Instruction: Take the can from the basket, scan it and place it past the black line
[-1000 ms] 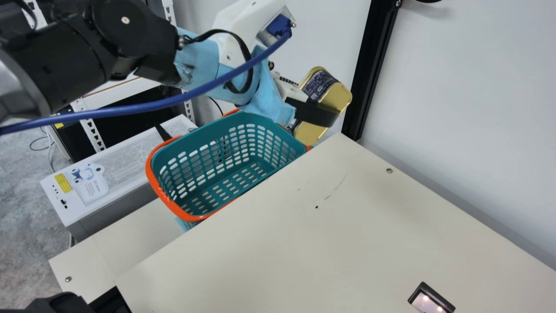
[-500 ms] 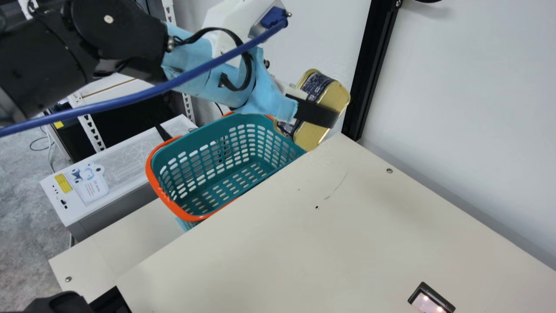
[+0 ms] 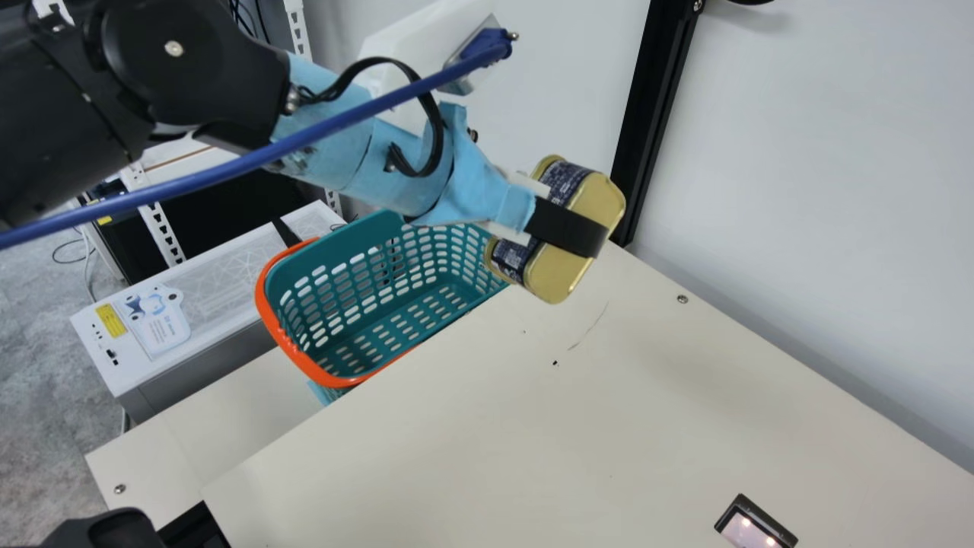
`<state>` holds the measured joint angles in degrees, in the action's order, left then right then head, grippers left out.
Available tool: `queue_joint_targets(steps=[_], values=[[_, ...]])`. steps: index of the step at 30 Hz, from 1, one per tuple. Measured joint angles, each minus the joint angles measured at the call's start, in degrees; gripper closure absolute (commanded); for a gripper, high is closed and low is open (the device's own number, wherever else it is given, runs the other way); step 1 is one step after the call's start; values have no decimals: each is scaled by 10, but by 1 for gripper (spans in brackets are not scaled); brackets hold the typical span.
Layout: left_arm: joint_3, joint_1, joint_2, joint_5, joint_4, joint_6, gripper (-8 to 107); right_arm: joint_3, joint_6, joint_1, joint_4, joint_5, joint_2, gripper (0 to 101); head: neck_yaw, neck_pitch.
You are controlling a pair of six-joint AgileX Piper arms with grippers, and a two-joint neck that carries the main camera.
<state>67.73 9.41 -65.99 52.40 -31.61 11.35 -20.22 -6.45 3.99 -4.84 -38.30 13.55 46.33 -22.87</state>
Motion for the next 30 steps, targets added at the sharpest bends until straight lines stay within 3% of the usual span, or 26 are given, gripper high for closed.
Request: queue_joint_targets(steps=[19, 30], values=[[23, -2, -3, 91, -45, -121, 89, 0, 0, 0, 0, 0, 0, 0, 0, 0], [49, 33, -23, 153, -100, -179, 89, 0, 0, 0, 0, 0, 0, 0, 0, -3]])
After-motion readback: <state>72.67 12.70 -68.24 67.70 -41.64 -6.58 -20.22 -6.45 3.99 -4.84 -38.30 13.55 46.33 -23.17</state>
